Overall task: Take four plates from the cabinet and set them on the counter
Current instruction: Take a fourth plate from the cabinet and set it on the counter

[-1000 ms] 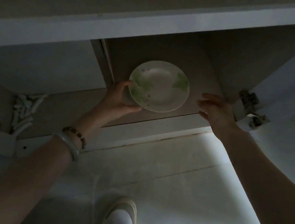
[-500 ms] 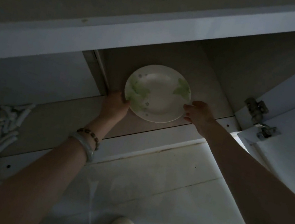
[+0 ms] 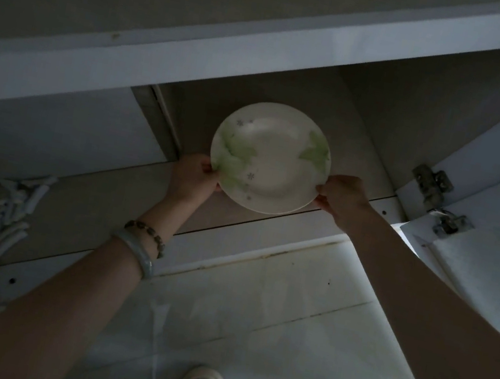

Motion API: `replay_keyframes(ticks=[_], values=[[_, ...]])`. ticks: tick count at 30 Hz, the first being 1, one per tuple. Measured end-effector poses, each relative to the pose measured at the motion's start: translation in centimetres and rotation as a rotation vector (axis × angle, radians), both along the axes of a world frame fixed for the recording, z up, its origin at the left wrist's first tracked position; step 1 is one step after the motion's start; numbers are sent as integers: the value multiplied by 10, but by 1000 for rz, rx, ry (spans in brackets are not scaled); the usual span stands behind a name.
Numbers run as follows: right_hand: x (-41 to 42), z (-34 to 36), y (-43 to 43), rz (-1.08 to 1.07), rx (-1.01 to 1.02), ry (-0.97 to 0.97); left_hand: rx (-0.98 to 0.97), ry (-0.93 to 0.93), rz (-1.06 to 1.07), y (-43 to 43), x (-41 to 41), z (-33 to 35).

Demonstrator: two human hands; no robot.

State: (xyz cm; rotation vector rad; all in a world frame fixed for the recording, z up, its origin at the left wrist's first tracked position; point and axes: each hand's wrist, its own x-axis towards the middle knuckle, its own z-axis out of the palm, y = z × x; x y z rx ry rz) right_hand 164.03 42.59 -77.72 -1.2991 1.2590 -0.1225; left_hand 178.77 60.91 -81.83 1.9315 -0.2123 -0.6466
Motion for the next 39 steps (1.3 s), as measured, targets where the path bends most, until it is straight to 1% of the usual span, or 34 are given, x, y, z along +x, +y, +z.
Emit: replay_keyframes(ticks=[5,10,13,15,18,22,28,33,36,39], values=[[-33,23,-1,-9,47,-51,-12,8,-66,4,-27,28],[-82,59,4,-8,108,-46,26,6,-90,9,-69,70],[-110,82,2,-4,111,-19,61,42,-86,9,-94,92],[-130,98,0,2,101,-7,134,16,-116,10,-109,105],[-156,121,-3,12,83,0,283,-83,-216,11,-131,128],[-188,152,3,-41,68,78,266,31,-230,4,-161,167],[-234,224,28,-145,103,121,316,128,-304,2,-195,245],[-264,301,45,-205,98,115,254,279,-328,5,-216,325],[-279,352,56,-219,104,108,284,299,-358,13,-228,377],[-296,410,70,-244,115,81,291,310,-344,22,-242,435]])
